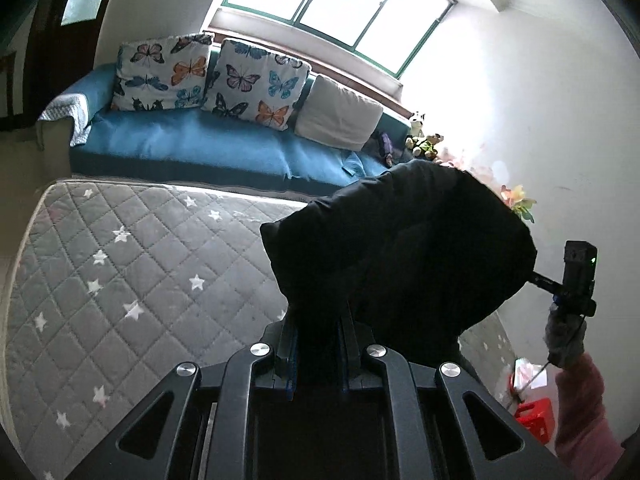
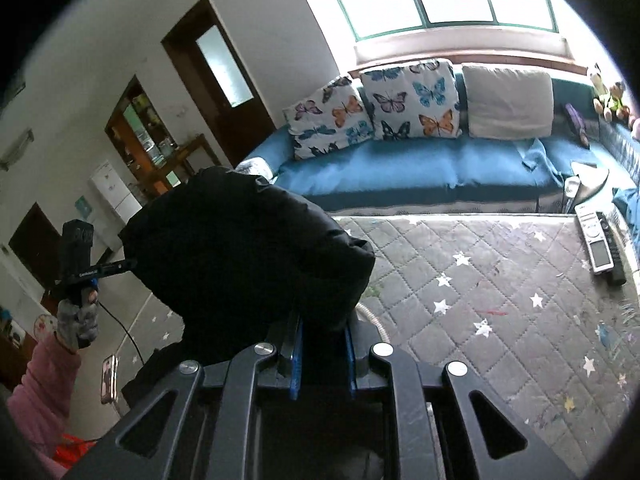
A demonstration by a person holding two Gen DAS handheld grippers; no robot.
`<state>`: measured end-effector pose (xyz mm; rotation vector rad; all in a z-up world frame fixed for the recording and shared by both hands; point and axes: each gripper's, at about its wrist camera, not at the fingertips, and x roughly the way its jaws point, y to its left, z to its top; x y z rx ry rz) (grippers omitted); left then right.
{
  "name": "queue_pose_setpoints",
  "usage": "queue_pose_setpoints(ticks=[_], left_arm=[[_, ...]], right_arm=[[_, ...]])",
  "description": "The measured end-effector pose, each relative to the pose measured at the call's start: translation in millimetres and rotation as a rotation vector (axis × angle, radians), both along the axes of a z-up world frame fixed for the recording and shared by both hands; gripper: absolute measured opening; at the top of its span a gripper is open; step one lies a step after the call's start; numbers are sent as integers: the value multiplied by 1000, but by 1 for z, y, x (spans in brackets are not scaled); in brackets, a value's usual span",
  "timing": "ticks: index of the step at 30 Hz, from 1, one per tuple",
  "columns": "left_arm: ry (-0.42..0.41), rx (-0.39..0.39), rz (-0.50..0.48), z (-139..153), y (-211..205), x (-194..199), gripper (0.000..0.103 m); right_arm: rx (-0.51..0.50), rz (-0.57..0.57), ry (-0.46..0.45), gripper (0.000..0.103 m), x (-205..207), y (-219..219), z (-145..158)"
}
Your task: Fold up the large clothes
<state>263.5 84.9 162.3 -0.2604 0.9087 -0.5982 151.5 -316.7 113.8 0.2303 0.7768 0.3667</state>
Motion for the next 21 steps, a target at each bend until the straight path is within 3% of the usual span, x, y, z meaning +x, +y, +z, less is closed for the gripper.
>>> queue_pose_setpoints(ticks=[7, 13, 21], left_arm=[[-45, -19, -2, 17, 12, -68, 14], [-86, -41, -11, 28, 26, -149, 14], [-94, -59, -6, 11, 49, -244, 14]], right_arm=[[-27, 33, -61, 18, -43, 17, 16], [-41, 50, -109, 18, -88, 30, 25], [-48, 74, -145, 19, -146, 41, 25]])
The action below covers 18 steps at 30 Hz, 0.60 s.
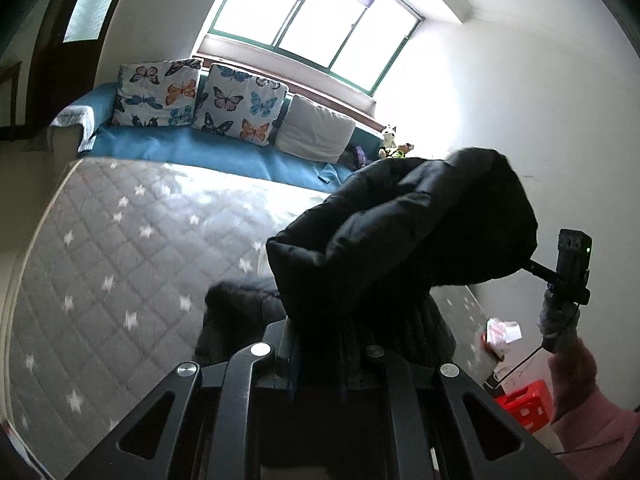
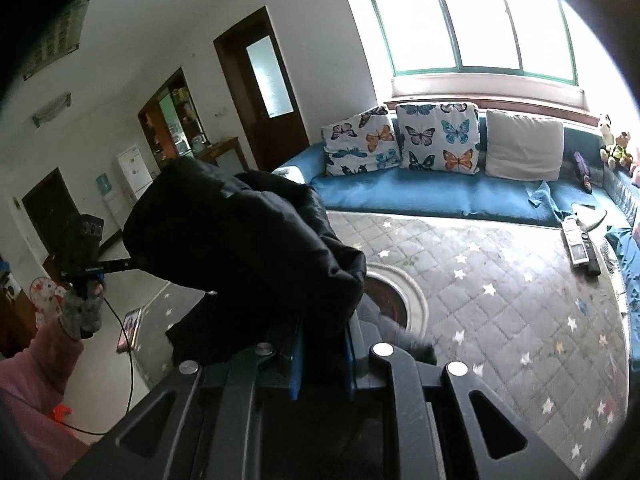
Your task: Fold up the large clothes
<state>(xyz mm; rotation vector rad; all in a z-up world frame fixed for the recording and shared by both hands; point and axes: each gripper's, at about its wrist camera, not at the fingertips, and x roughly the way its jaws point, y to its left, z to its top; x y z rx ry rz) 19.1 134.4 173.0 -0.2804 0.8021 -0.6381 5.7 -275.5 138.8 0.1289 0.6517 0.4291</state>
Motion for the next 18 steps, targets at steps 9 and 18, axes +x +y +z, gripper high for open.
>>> queue_pose_setpoints(ticks=[9, 18], left_arm=[[48, -27, 17, -63, 26, -72, 14], [71, -41, 28, -114, 38, -109, 14]], right_arm=[[39, -5, 32, 19, -57, -2, -49], [66, -3, 130, 20, -85, 2, -109]])
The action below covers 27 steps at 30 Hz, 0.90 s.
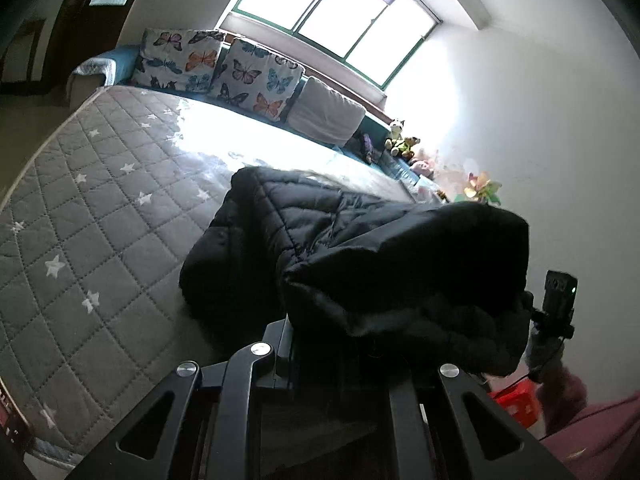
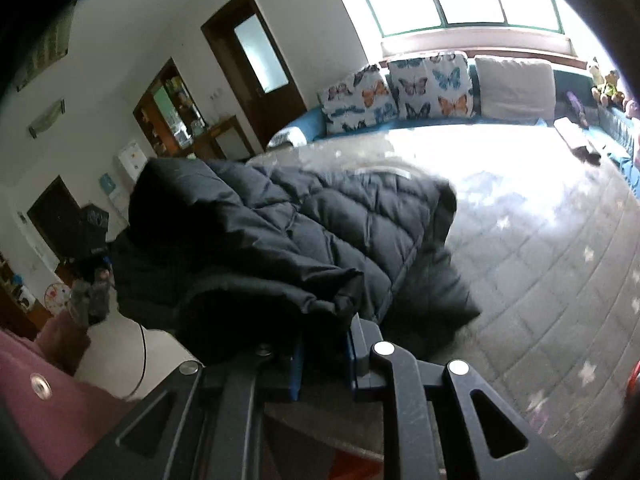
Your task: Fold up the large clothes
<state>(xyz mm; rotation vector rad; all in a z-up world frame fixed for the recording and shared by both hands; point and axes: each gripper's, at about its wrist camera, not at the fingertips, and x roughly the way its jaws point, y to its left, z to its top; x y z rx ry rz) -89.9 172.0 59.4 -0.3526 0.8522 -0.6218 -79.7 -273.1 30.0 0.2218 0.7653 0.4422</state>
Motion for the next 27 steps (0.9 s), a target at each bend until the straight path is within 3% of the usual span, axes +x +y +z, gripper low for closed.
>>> queue_pose_setpoints(ticks=[6, 12, 20, 24, 27], left_arm=[[31, -40, 14, -27, 8, -5, 14], [46, 30, 29, -28, 21, -13, 14], [-25, 80, 173, 35, 67, -28, 14], [-53, 92, 141, 70, 45, -14, 15], [-40, 103, 78, 82, 4, 10, 16]], right_arm=[[-33, 16, 53, 20, 5, 7, -31], [-96, 39, 56, 20, 7, 11, -34], [-173, 68, 67, 20, 0, 19, -47], [-202, 76, 65, 20, -4, 22, -45], [-226, 82, 59, 20, -5, 23, -49]])
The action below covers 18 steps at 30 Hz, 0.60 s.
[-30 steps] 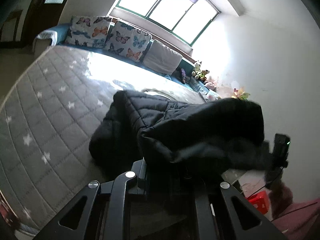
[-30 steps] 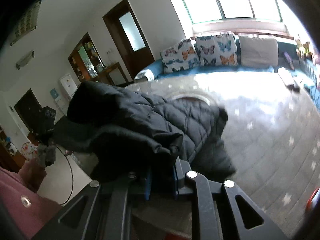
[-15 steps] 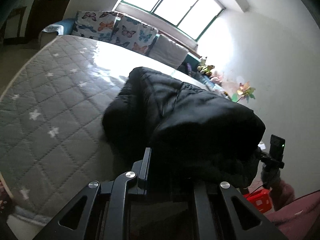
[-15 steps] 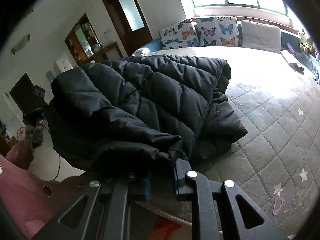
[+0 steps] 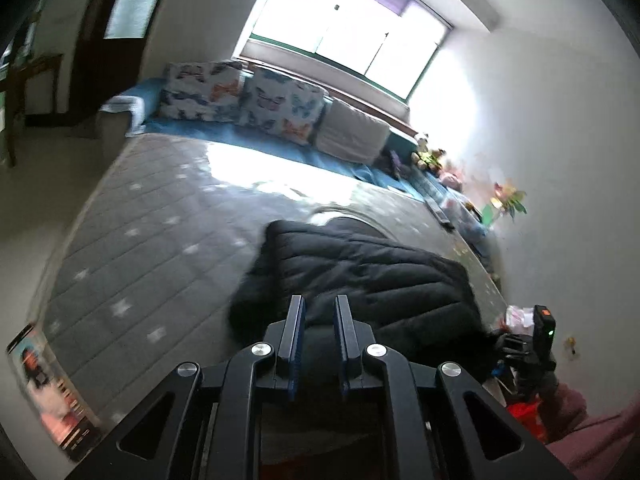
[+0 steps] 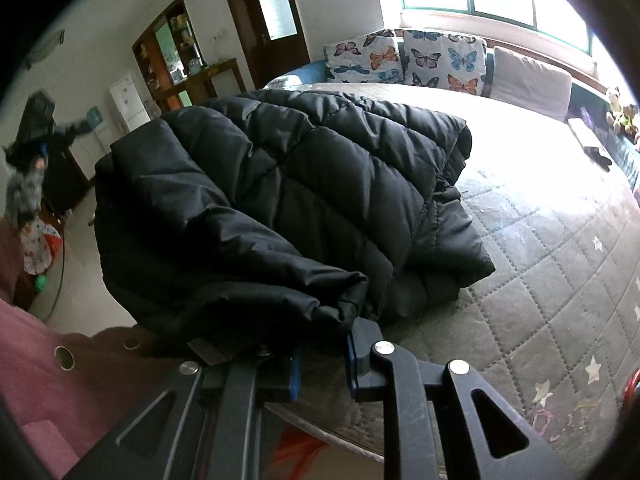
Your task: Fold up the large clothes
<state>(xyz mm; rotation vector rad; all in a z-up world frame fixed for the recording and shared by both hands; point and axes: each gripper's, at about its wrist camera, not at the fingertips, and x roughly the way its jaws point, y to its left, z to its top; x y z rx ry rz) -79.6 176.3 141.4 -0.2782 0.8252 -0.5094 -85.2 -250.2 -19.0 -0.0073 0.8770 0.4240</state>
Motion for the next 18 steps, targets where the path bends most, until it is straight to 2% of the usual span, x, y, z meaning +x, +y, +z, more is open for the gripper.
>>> queue_pose_setpoints(ticks=[5, 10, 13, 18], left_arm=[[53, -60, -110, 4, -74, 54, 16], [146, -76, -157, -6, -147, 116, 16], [181, -38, -166, -23, -187, 157, 16], [245, -32, -175, -60, -229, 205, 16]], right_arm=[[-17, 0, -13, 20, -7, 3, -3], [-27, 7, -18, 20, -5, 5, -3], [-29, 6, -19, 20, -5, 6, -3], [-48, 8, -27, 20, -9, 10, -2]])
